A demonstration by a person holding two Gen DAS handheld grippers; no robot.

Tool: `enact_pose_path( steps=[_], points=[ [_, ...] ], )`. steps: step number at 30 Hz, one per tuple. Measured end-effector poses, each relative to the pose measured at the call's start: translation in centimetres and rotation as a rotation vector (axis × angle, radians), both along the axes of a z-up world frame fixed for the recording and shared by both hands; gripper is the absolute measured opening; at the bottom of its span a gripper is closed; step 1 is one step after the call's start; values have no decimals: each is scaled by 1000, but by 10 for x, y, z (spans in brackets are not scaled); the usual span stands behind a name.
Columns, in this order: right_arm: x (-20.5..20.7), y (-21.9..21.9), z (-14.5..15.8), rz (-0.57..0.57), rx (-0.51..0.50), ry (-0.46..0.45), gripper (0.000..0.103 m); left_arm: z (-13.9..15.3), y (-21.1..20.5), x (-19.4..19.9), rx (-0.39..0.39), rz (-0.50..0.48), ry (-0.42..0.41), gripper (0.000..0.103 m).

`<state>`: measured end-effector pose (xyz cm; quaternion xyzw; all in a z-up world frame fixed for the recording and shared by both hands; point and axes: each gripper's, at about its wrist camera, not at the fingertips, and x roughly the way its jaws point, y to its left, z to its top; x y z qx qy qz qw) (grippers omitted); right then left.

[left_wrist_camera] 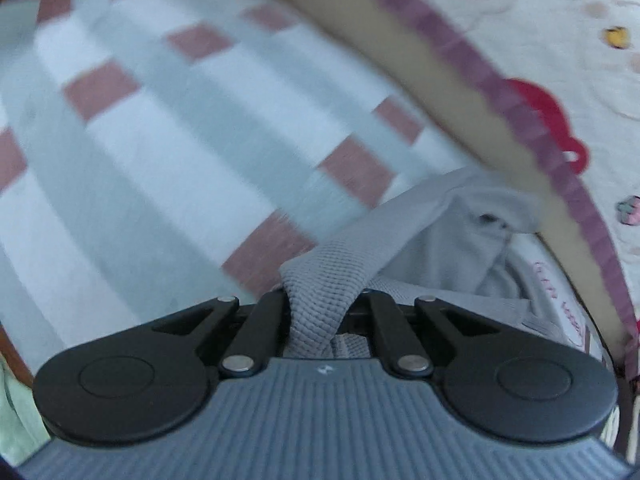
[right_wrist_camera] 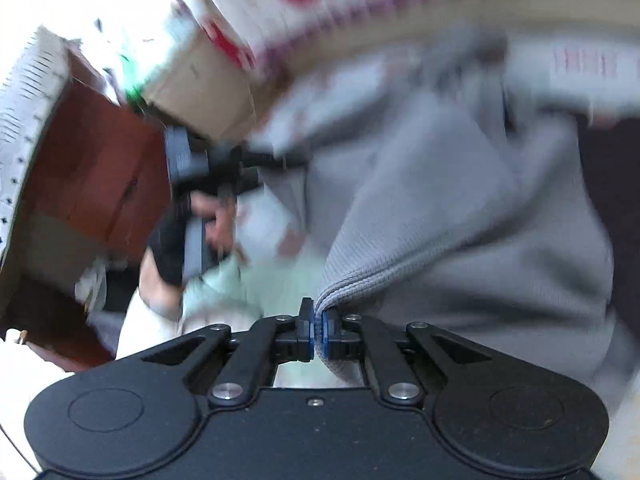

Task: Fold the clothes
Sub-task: 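Lower the t-shirt onto the sheet and open the right gripper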

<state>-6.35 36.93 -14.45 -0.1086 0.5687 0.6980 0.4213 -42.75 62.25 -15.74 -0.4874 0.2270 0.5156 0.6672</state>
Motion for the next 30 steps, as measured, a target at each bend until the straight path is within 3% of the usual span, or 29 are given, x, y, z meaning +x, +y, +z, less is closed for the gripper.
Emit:
enact_pose_path(
  steps=[3, 7, 10, 14, 17, 21, 24, 26, 28, 30],
  points=[
    [6, 0, -10, -42, -53, 15, 7, -3, 3, -1, -15, 4, -21, 4],
    [20, -6, -6, -136, -24, 25, 6, -10, 7, 6, -36, -20, 2, 4],
    [29, -10, -1, -225, -13, -45, 6, -18, 10, 12, -55, -30, 2, 4],
    [56, -5, 18, -322, 27, -206, 6, 9, 0, 29, 71, -34, 57, 3],
    [80, 0, 55, -363, 88, -326, 5, 54, -7, 35, 160, -97, -34, 3],
    [91, -8, 132, -412, 254, -513, 5, 124, -18, 37, 270, -182, -161, 3],
    [80, -56, 172, -418, 407, -590, 5, 99, -26, 40, 149, -231, -153, 3],
    [63, -87, 166, -392, 423, -743, 8, 83, -32, 43, 68, -263, -148, 3],
    [69, -103, 127, -389, 263, -724, 11, 66, -38, 45, -13, -295, -142, 3],
    [84, -114, 72, -429, 44, -640, 12, 49, -43, 47, -94, -326, -136, 3]
  ],
)
